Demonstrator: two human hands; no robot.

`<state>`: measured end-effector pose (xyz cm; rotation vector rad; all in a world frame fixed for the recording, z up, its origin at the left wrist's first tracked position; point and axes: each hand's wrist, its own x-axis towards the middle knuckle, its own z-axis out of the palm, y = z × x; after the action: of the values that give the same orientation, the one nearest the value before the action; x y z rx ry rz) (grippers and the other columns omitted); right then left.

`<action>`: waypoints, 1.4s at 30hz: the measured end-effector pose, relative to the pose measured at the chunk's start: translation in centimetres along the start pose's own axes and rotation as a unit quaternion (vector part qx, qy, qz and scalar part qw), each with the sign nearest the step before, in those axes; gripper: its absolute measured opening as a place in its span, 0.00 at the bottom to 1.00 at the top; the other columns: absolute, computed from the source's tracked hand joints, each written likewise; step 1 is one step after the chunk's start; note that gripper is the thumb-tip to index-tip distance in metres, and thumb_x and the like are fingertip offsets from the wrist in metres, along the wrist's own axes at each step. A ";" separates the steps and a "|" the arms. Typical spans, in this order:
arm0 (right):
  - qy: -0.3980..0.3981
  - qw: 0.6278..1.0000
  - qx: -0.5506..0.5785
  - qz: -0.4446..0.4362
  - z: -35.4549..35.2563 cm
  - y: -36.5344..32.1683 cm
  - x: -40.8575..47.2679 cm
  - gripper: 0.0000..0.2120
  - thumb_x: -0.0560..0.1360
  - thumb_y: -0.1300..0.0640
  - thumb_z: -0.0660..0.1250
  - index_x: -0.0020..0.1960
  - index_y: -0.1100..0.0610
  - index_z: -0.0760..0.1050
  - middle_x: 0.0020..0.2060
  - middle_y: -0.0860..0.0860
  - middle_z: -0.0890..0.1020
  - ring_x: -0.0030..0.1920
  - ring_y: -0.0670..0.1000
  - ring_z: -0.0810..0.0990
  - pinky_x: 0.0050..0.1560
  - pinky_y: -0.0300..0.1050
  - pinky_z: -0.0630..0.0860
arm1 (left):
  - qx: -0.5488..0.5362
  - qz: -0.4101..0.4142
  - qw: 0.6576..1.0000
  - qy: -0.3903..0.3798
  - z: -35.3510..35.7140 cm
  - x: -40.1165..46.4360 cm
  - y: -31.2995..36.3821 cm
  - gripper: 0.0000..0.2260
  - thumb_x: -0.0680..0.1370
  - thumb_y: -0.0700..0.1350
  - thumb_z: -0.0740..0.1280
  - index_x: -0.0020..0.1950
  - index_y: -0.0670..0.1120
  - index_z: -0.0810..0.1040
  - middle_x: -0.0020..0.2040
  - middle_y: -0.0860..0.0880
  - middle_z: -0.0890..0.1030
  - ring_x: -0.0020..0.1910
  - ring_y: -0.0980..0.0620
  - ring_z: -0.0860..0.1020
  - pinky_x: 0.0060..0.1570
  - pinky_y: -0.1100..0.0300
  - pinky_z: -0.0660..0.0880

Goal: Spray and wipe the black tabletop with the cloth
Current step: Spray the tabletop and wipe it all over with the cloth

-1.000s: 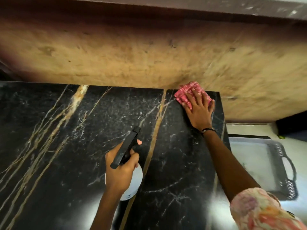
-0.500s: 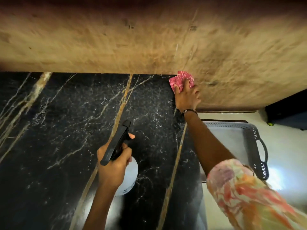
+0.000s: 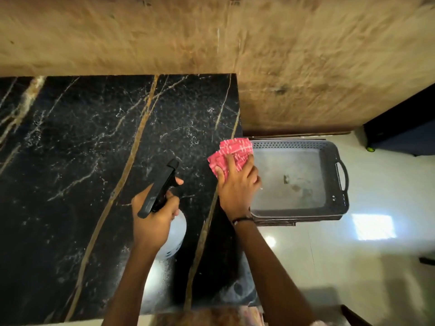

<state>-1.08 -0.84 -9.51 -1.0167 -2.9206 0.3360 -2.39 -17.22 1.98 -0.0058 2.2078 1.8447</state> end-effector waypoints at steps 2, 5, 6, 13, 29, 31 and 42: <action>0.003 1.000 0.007 -0.001 0.1 -0.7 2.2 0.22 0.76 0.38 0.55 0.67 0.45 0.69 0.66 0.65 0.71 0.55 0.64 0.74 0.51 0.58 0.73 | 0.012 0.008 1.000 -0.002 0.5 -1.2 0.0 0.13 0.68 0.35 0.61 0.48 0.40 0.80 0.23 0.47 0.71 0.21 0.56 0.67 0.24 0.68 0.66; -0.002 1.000 0.002 -0.005 0.3 -0.9 3.6 0.22 0.76 0.38 0.59 0.67 0.45 0.69 0.66 0.64 0.70 0.56 0.64 0.74 0.50 0.59 0.73 | 0.029 0.009 0.999 -0.006 0.7 -2.9 -0.4 0.11 0.68 0.35 0.61 0.47 0.37 0.79 0.23 0.49 0.72 0.21 0.56 0.68 0.25 0.67 0.66; -0.002 1.000 -0.003 -0.008 0.4 -0.7 3.4 0.22 0.77 0.39 0.58 0.67 0.45 0.69 0.67 0.64 0.70 0.56 0.64 0.74 0.50 0.59 0.74 | 0.035 0.012 0.999 -0.011 0.7 -3.3 -0.6 0.11 0.68 0.35 0.61 0.47 0.39 0.80 0.23 0.49 0.72 0.22 0.56 0.68 0.25 0.67 0.67; 0.005 0.999 -0.020 -0.034 0.0 3.7 -8.0 0.25 0.77 0.37 0.48 0.69 0.44 0.68 0.67 0.63 0.70 0.57 0.65 0.75 0.53 0.61 0.75 | 0.054 0.033 0.998 -0.027 0.2 -8.2 -1.2 0.12 0.68 0.36 0.61 0.47 0.44 0.80 0.27 0.42 0.71 0.22 0.57 0.71 0.28 0.68 0.70; 0.017 0.993 -0.047 -0.109 -0.5 10.1 -26.7 0.23 0.78 0.38 0.55 0.71 0.44 0.64 0.71 0.62 0.67 0.65 0.67 0.69 0.60 0.65 0.69 | 0.040 -0.022 0.999 -0.012 -2.3 -21.0 -5.2 0.07 0.68 0.39 0.63 0.40 0.40 0.80 0.24 0.46 0.73 0.23 0.56 0.70 0.25 0.69 0.69; 0.010 0.998 -0.018 -0.062 -0.8 9.0 -25.2 0.21 0.78 0.39 0.55 0.69 0.44 0.64 0.68 0.63 0.69 0.60 0.66 0.73 0.53 0.62 0.74 | 0.037 -0.015 0.999 -0.013 -2.2 -21.5 -5.0 0.08 0.68 0.38 0.63 0.39 0.48 0.80 0.24 0.48 0.74 0.23 0.56 0.70 0.25 0.70 0.69; 0.026 0.995 0.088 -0.051 -0.5 9.3 -22.8 0.20 0.79 0.43 0.57 0.69 0.49 0.68 0.69 0.62 0.68 0.63 0.63 0.72 0.57 0.59 0.74 | 0.028 -0.009 1.000 -0.002 -2.8 -22.6 -4.5 0.10 0.70 0.34 0.64 0.39 0.49 0.79 0.24 0.46 0.73 0.23 0.57 0.70 0.26 0.69 0.70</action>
<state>22.53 -7.73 -10.03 -0.8368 -2.8229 0.5413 19.61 -24.47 2.68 -0.0106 2.2470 1.7719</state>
